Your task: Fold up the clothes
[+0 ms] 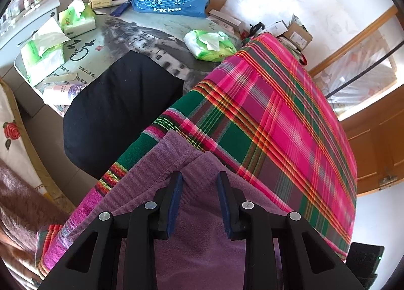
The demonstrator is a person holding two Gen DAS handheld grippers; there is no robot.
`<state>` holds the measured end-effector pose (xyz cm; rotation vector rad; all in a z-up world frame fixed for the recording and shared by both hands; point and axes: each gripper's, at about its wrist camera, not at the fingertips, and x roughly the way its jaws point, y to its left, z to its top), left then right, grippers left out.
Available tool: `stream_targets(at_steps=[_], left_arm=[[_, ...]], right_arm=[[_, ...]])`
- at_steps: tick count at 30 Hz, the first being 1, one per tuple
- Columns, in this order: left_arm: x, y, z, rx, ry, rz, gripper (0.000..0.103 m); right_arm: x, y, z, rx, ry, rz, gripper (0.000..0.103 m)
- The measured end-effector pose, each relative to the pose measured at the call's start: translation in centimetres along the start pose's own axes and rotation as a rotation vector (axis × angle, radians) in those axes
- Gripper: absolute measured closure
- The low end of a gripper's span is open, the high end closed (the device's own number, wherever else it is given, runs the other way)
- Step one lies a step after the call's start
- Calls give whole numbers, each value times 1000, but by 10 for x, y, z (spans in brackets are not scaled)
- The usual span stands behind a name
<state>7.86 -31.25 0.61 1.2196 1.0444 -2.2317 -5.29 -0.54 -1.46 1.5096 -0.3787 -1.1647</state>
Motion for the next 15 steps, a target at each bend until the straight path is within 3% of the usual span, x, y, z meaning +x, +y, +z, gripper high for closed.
stream_targets(at_steps=[8, 11, 15], left_arm=[[-1, 0, 0, 0, -1, -2, 74], [-1, 1, 0, 1, -2, -6, 74], [-1, 1, 0, 0, -4, -9, 74]], right_arm=[[-16, 19, -14, -120, -5, -22, 70], [-22, 11, -9, -86, -4, -96, 70], [-39, -3, 3, -9, -54, -134, 70]])
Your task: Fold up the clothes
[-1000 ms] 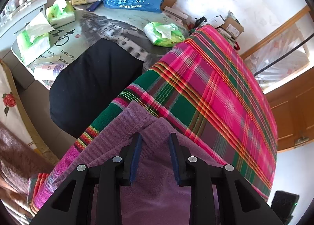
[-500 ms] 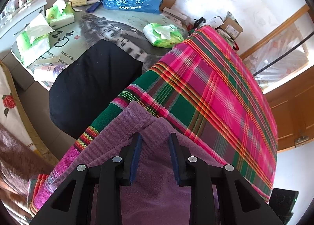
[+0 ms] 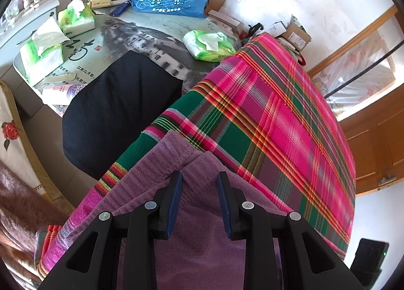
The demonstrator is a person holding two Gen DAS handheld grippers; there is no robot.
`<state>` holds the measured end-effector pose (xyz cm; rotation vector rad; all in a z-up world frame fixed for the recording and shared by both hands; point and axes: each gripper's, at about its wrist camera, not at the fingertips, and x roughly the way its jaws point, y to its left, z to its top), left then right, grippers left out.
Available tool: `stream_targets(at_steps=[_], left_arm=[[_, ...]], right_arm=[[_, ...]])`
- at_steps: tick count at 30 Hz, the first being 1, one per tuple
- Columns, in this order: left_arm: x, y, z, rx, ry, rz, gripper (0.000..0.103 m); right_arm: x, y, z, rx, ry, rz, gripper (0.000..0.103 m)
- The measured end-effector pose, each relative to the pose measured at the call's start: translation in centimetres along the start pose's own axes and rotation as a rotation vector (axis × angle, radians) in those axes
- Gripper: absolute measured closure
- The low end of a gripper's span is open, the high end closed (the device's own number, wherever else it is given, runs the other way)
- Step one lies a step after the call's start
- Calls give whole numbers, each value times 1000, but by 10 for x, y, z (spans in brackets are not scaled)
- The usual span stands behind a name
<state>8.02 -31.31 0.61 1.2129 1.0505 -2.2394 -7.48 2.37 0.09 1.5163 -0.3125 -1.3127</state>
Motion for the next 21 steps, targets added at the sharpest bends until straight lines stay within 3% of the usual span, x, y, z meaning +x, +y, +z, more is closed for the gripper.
stream_targets(at_steps=[3, 7, 16, 21], left_arm=[[0, -1, 0, 4, 0, 5, 74], [0, -1, 0, 4, 0, 5, 74], [0, -3, -1, 15, -6, 16, 74], [0, -3, -2, 17, -7, 16, 74]], right_arm=[[5, -17, 4, 85, 26, -47, 70], [20, -25, 9, 135, 52, 0, 71], [44, -14, 16, 122, 90, 38, 71], [46, -15, 20, 151, 66, 72, 72]])
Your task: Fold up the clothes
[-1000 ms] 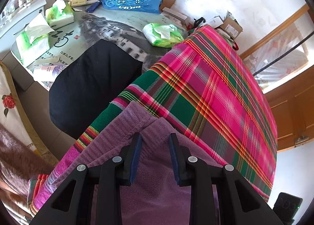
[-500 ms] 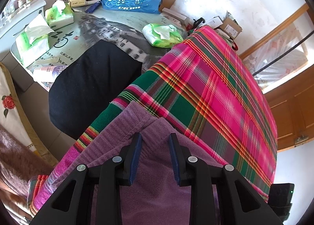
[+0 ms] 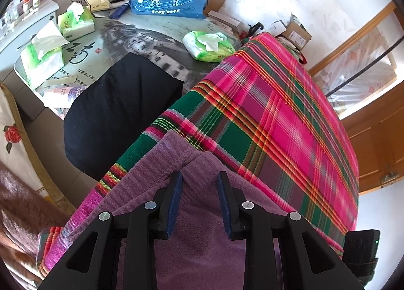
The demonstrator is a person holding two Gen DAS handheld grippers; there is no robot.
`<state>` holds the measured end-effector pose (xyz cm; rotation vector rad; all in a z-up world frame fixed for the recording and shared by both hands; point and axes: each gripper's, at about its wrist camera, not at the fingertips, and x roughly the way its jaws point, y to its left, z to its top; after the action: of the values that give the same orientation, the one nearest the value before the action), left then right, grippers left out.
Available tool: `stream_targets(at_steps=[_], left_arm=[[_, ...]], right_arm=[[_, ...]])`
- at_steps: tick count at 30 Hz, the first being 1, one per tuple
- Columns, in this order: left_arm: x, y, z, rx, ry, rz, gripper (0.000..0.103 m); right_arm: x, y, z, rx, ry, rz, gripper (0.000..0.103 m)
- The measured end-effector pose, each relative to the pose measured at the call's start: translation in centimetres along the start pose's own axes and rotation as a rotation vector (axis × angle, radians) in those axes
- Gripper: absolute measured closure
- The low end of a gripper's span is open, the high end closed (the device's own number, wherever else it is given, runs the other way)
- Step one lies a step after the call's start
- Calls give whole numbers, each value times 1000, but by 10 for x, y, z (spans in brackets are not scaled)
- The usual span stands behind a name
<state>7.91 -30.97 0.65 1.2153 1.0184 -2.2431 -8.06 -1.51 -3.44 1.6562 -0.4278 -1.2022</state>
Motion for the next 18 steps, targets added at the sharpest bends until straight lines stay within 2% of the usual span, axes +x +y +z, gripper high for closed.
stream_targets(at_steps=[5, 11, 18], left_arm=[[0, 0, 0, 7, -1, 2, 74], [-1, 1, 0, 9, -3, -3, 74], [-1, 0, -1, 17, -7, -2, 74]], right_arm=[[-6, -8, 3, 36, -81, 111, 67], [-19, -5, 7, 4, -156, 117, 64], [-36, -19, 9, 52, -266, 144, 64]])
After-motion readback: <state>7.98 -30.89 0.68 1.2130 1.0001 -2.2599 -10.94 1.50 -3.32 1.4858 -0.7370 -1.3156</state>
